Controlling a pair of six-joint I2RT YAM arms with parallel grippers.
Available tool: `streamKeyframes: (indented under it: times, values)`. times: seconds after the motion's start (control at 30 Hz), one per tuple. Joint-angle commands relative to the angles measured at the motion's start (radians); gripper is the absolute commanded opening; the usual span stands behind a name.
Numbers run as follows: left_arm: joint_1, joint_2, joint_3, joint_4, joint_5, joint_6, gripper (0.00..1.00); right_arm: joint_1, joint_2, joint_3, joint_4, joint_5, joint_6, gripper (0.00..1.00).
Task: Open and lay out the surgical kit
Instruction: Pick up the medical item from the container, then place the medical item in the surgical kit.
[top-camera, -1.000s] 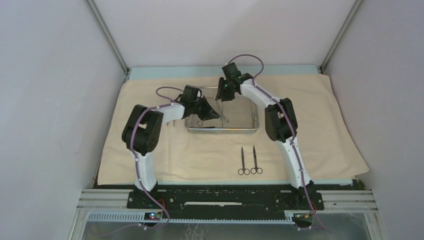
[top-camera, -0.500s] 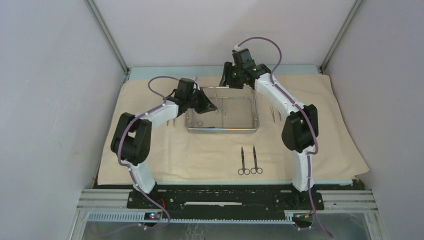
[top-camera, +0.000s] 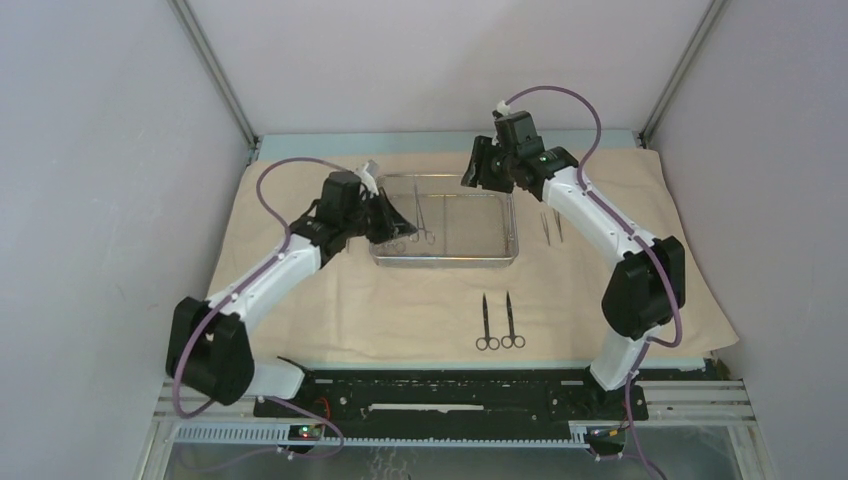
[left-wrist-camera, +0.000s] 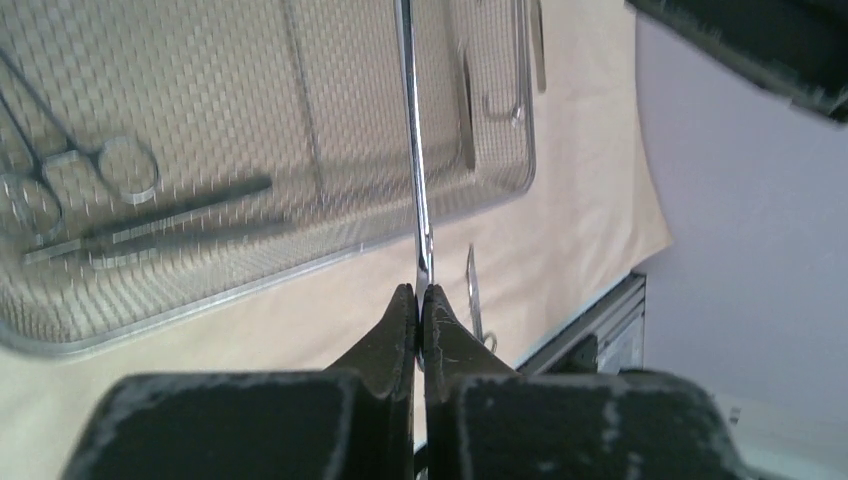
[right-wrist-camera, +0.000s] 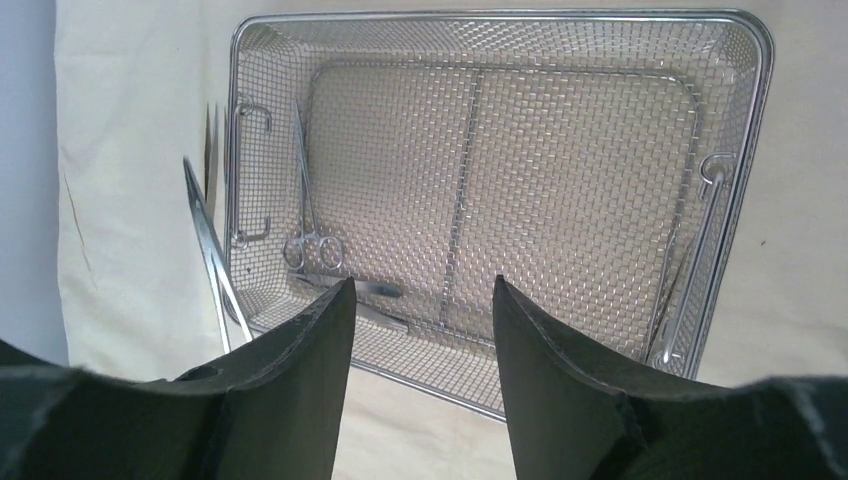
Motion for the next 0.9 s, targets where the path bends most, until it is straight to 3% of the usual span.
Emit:
streamKeyframes:
  times: [0.0, 0.2, 0.47, 0.87]
  values:
    - [-0.042, -0.151, -0.118, -0.063, -0.01, 0.042, 0.0, -0.002, -0.091, -0.056, 0.063, -0.002, -0.008, 0.61]
    - [-0.167, -0.299, -0.262, -0.098, -0.063, -0.001, 0.0, -0.005, -0.166, -0.141, 0.09, 0.005, -0.01, 0.64]
    - [-0.336, -0.357, -0.439, 0.006, -0.129, -0.133, 0.0, -0.005, -0.206, -0.192, 0.102, -0.001, -0.008, 0.7]
    - [-0.359, -0.291, -0.556, 0.167, -0.125, -0.208, 0.0, 0.003, -0.228, -0.201, 0.095, 0.006, -0.015, 0.77]
